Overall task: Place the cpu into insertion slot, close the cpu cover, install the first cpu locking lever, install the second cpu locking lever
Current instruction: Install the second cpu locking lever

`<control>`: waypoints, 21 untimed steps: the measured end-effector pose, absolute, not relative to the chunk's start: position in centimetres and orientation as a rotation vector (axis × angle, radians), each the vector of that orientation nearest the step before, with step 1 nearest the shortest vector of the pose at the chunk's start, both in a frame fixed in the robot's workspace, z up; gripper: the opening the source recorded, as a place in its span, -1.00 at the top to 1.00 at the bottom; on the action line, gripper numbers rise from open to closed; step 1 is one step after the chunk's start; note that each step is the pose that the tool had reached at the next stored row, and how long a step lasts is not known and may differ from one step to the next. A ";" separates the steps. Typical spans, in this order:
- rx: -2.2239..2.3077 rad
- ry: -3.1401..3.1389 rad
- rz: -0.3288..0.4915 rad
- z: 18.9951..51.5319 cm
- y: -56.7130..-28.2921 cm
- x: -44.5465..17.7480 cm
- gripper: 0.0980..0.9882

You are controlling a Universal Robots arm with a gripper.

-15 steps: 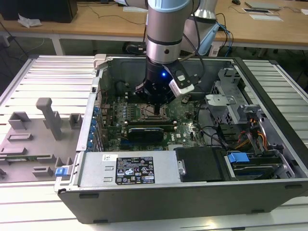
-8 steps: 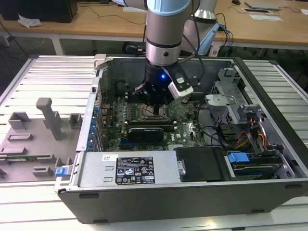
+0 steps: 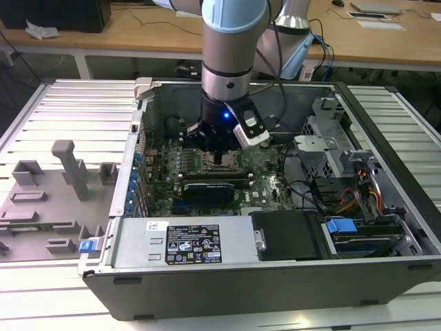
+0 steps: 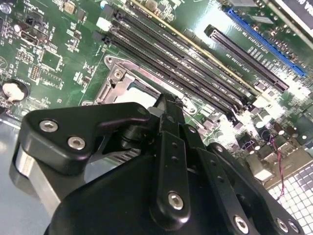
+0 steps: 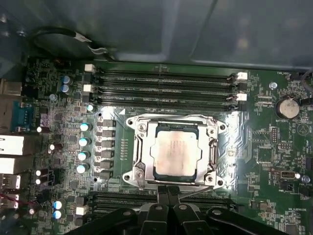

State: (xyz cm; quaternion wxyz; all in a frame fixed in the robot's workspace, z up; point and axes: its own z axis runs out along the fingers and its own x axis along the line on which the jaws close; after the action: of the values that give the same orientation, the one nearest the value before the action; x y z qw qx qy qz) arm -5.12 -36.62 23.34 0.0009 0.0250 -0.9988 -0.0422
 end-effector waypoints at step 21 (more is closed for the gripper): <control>0.078 -3.120 -0.382 22.3 -40.2 -6.3 0.98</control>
State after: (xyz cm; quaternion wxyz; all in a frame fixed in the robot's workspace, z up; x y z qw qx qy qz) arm -6.30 -40.23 22.29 -0.0011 0.0249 -0.9923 -0.1215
